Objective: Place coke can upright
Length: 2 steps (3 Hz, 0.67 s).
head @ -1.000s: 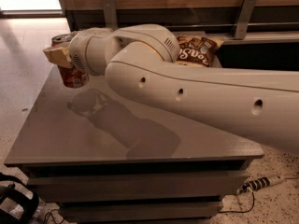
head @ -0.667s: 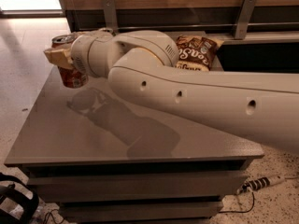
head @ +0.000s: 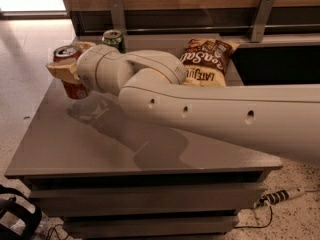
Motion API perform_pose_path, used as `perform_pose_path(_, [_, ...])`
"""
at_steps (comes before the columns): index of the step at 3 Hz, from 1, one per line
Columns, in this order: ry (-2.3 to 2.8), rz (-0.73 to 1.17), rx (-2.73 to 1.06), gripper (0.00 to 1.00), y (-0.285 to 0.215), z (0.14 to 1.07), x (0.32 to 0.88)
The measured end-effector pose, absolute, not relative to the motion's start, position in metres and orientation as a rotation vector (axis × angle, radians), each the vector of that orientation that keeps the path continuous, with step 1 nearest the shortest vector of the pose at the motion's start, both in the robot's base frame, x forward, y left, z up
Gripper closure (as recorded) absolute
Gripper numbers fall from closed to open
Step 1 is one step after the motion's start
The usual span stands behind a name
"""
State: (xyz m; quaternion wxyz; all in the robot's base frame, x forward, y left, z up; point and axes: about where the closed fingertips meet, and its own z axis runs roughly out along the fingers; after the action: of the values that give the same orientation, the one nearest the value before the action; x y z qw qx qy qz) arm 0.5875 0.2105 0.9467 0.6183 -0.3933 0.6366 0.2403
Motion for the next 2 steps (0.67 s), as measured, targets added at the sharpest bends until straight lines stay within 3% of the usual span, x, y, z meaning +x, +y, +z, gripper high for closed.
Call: perform_pose_path(2, [1.463,0.558,-0.992,1.0,0.237,0.929,0.56])
